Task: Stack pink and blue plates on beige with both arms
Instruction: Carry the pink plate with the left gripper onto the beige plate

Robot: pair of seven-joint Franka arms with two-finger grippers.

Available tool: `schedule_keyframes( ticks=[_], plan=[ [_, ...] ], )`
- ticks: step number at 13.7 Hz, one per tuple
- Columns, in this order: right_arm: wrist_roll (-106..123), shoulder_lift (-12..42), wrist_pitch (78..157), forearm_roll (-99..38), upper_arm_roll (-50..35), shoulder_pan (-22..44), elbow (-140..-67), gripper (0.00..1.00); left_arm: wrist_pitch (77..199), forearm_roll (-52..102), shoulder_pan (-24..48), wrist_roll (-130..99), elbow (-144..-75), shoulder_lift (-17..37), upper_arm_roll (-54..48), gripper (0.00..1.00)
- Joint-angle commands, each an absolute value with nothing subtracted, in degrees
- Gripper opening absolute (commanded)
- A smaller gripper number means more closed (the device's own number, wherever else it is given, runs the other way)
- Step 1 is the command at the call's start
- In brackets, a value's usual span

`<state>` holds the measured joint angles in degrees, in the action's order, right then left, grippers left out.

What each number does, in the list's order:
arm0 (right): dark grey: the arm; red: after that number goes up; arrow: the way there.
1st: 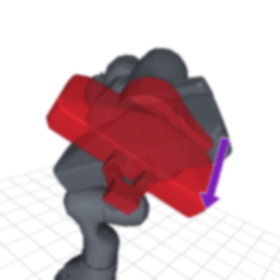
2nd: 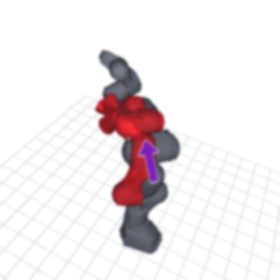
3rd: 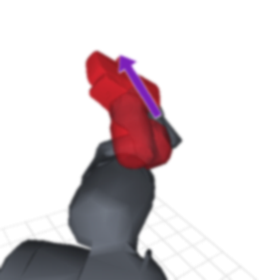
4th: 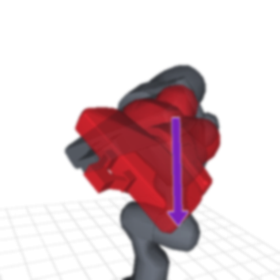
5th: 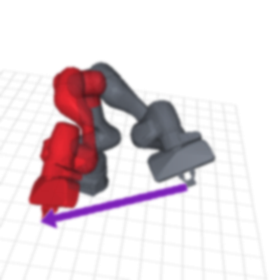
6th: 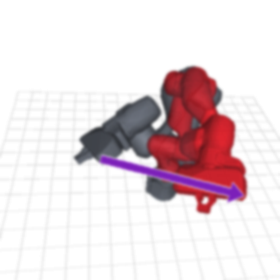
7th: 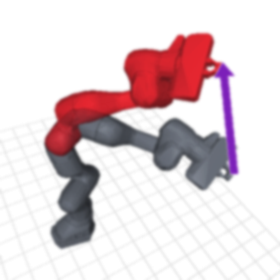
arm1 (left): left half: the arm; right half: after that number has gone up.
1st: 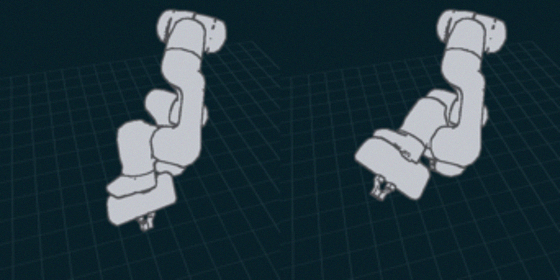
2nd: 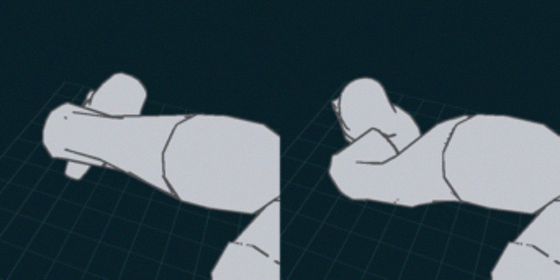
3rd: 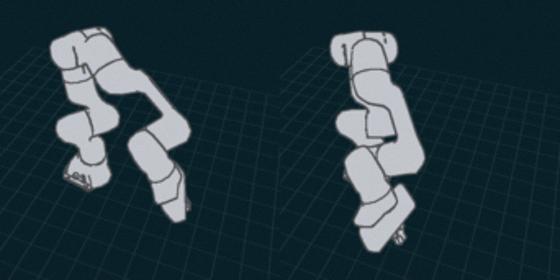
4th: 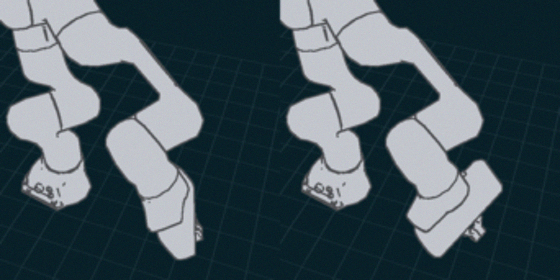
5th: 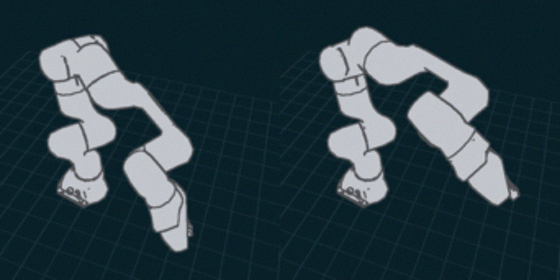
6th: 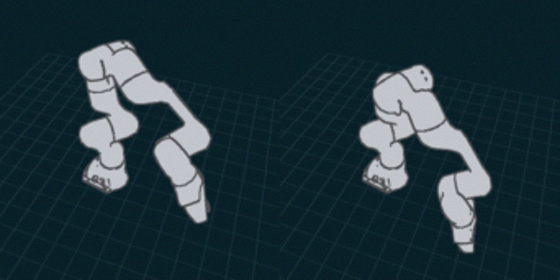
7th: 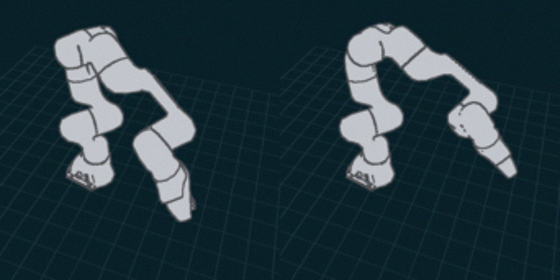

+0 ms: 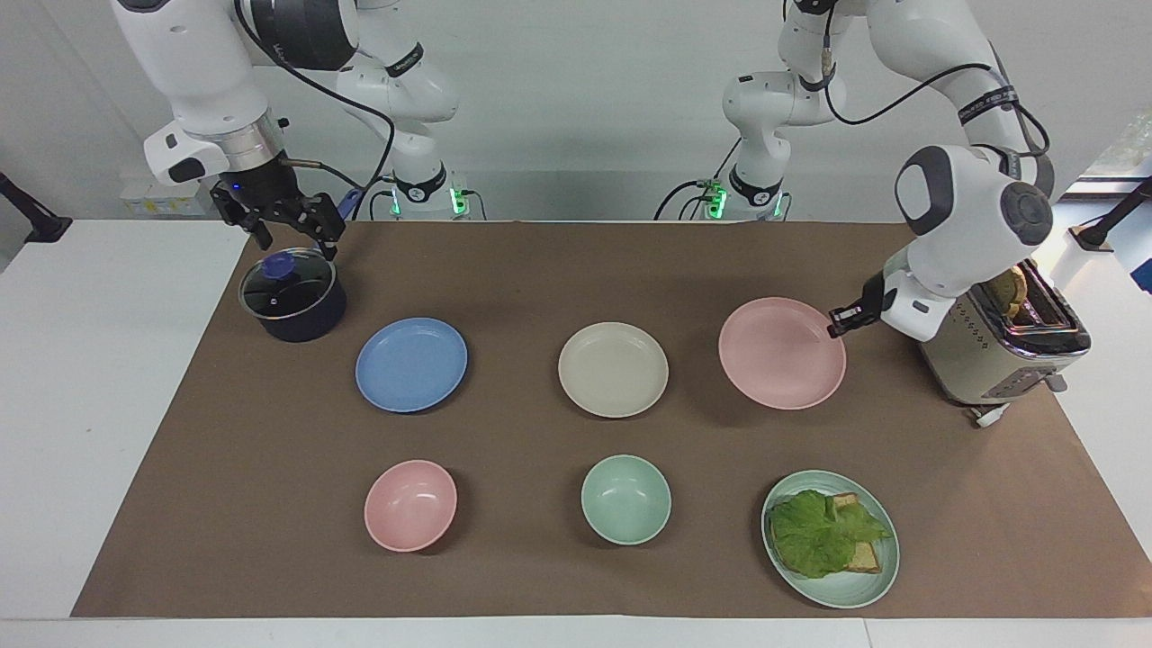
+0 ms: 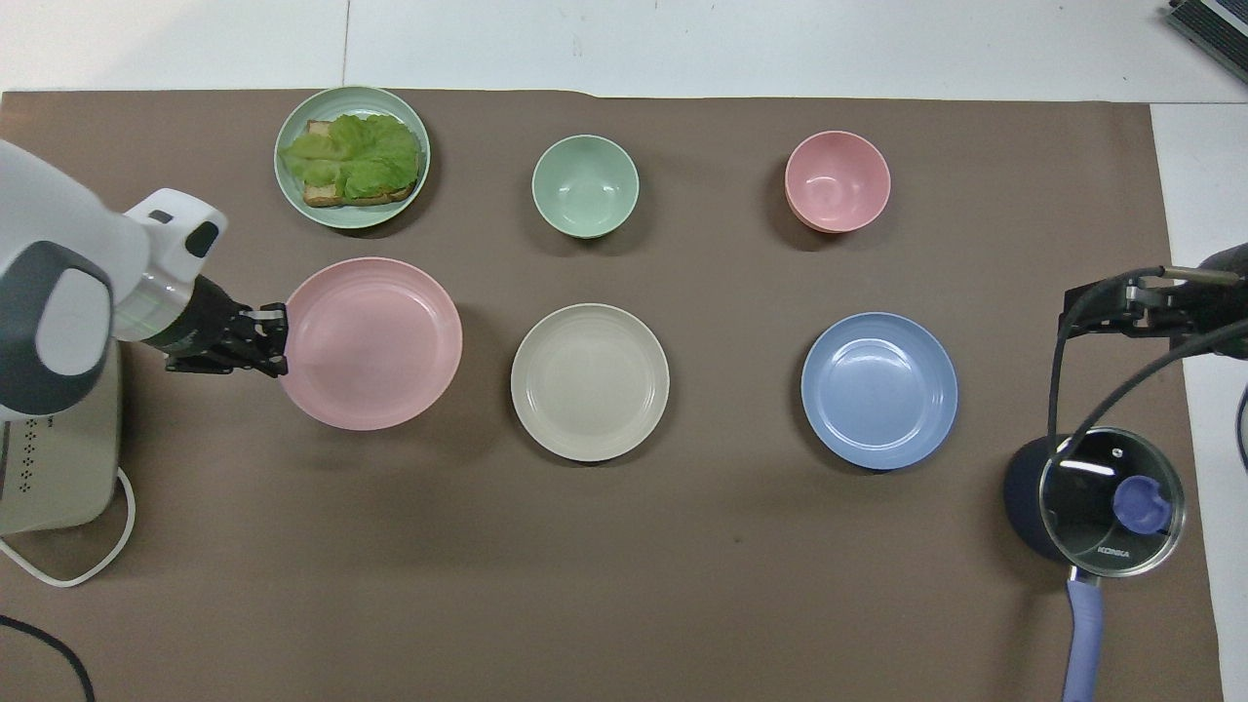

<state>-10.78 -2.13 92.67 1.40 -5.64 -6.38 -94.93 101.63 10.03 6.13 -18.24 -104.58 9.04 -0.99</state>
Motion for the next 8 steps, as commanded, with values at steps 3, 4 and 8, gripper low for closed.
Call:
schedule_keyframes(
  ticks=[3,4,8],
  plan=[
    [-8.9,-3.3,98.0,0.9,-5.9,-6.9,-98.0,1.00,110.1,14.8,20.9,-26.3,-106.4,9.4,-0.2,0.00],
    [-8.9,-3.3,97.6,0.9,-5.9,-7.0,-98.1,1.00,112.8,15.6,22.7,-26.4,-107.9,9.8,-0.2,0.00],
    [-8.8,-3.7,100.3,0.9,-5.9,-6.9,-101.7,1.00,122.2,16.4,25.8,-26.1,-110.2,13.6,-0.2,0.00]
  ],
)
